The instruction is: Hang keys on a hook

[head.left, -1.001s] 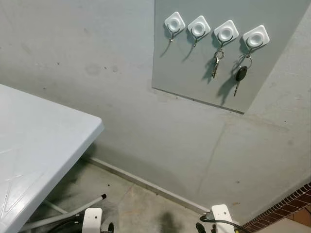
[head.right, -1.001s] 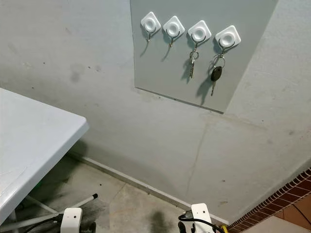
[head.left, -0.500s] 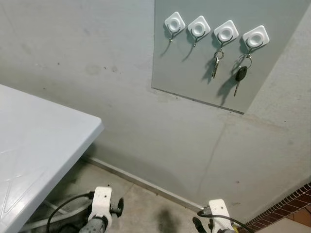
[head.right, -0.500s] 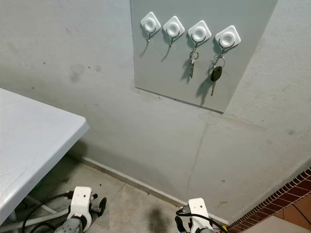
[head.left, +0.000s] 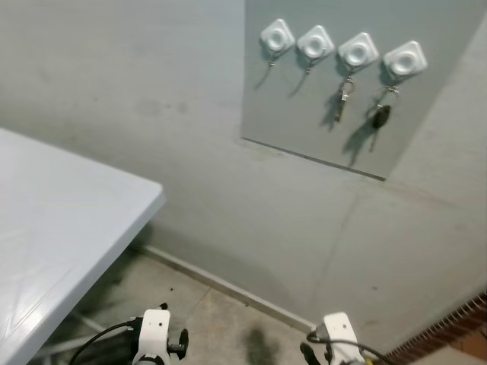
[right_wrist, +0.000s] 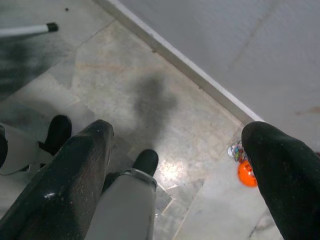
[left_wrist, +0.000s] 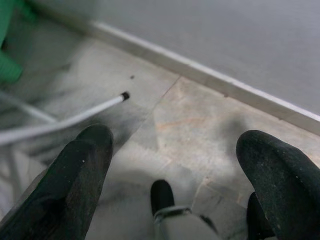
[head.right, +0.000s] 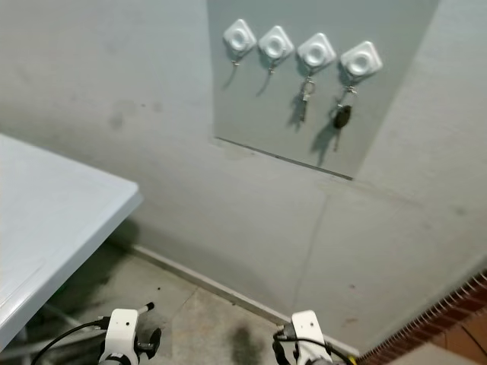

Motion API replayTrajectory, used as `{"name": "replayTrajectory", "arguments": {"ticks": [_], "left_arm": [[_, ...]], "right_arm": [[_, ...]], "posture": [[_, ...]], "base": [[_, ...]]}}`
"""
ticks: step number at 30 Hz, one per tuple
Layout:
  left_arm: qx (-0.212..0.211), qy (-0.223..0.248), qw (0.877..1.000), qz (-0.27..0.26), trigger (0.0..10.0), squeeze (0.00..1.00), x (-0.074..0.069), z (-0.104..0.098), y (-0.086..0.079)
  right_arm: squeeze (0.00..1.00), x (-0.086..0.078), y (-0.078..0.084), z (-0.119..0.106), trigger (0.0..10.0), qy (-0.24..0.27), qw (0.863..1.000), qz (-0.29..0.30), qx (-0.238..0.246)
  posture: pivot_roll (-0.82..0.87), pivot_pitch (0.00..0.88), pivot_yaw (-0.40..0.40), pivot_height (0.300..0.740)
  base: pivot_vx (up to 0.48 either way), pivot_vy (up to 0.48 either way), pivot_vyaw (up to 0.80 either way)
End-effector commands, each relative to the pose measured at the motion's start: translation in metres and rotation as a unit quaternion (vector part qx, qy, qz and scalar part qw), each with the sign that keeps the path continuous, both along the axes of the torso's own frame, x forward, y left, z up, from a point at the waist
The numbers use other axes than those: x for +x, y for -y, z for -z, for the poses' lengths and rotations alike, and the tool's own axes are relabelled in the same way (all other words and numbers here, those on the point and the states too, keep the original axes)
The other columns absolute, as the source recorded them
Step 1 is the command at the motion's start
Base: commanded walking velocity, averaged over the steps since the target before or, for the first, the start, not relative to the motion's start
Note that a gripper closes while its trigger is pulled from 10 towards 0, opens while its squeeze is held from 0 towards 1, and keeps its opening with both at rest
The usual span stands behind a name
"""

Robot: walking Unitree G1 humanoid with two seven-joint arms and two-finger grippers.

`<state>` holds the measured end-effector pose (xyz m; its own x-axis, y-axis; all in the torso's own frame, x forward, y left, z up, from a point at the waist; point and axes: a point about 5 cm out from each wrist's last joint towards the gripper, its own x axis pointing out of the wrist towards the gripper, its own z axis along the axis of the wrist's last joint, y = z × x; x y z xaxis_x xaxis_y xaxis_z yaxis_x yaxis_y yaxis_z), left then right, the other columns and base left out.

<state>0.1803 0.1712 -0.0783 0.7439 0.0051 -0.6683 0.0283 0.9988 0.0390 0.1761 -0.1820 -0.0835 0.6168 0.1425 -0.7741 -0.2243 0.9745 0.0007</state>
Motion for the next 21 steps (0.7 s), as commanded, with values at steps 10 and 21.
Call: {"name": "replayTrajectory", "arguments": {"ticks": [10,21], "left_arm": [[0.004,-0.012,1.000,-0.011,10.0,0.00,-0.0048,0.0025,-0.0050],[0.002,-0.008,1.000,-0.012,10.0,0.00,-0.0032,0.0018,-0.0034]], "right_arm": [[0.00,0.0011,0.0020,-0.0007,10.0,0.002,1.000,-0.013,-0.017],[0.00,0.0008,0.0026,-0.0006,10.0,0.001,1.000,-0.014,-0.018]], "posture": [[-0.02,0.000,-0.025,0.740],[-0.02,0.000,-0.030,0.740]], "base": [[0.000,0.000,0.80],[0.000,0.000,0.80]]}}
